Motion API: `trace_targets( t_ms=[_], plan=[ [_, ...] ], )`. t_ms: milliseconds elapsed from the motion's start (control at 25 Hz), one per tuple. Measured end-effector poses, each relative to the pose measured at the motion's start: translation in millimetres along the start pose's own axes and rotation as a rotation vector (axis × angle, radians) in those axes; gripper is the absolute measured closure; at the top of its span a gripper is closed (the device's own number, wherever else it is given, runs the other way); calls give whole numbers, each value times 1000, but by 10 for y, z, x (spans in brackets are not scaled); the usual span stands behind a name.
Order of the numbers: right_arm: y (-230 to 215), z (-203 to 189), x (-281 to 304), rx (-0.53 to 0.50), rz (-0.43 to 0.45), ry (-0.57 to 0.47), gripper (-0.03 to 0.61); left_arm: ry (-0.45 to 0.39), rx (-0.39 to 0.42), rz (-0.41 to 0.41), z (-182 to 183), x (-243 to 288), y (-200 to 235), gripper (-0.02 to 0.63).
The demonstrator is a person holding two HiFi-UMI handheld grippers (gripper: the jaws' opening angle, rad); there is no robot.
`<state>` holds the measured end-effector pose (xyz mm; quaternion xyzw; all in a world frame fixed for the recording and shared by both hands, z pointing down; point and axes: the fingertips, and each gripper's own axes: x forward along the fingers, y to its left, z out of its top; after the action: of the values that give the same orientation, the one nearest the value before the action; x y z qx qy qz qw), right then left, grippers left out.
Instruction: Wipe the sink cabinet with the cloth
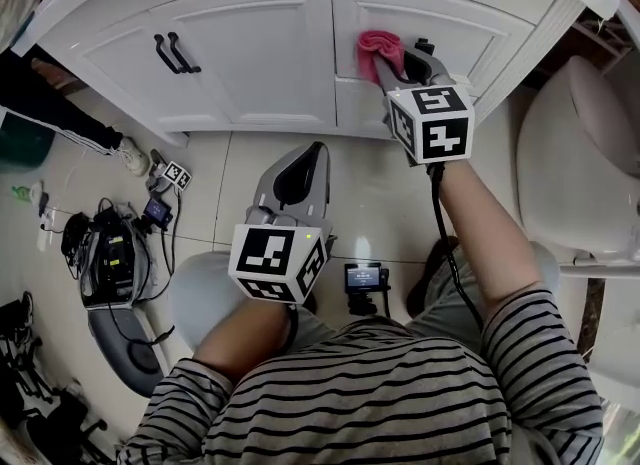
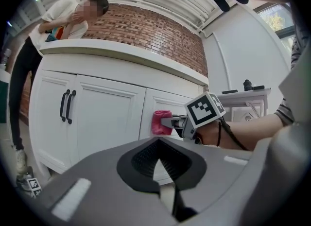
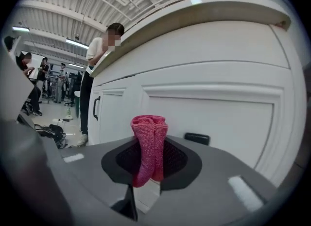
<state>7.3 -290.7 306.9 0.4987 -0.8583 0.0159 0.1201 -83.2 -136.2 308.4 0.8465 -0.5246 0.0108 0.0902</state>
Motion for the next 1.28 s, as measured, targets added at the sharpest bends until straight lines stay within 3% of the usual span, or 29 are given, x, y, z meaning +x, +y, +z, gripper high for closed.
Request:
trace_targets(
  t_ms=[360,560,920,1040,1280],
  plan=[
    [-559,-55,-531,-36,-48,-18,492,35,36,-24,-122,122,-164,614],
    [-1103,-246,-674,63,-169,3,492,54,49,-10,-179,142,-153,614],
    [-1528,-437,-1148,165,-360,12,492,21,24,-22,-68,87,-171,614],
    [-1175,-409,-1048,192,-289,-17,492,5,-2,-29,-16,47,-151,614],
    [147,-409,-141,81,39,-38,492,5,-3,-21,-37,45,-106,614]
  ],
)
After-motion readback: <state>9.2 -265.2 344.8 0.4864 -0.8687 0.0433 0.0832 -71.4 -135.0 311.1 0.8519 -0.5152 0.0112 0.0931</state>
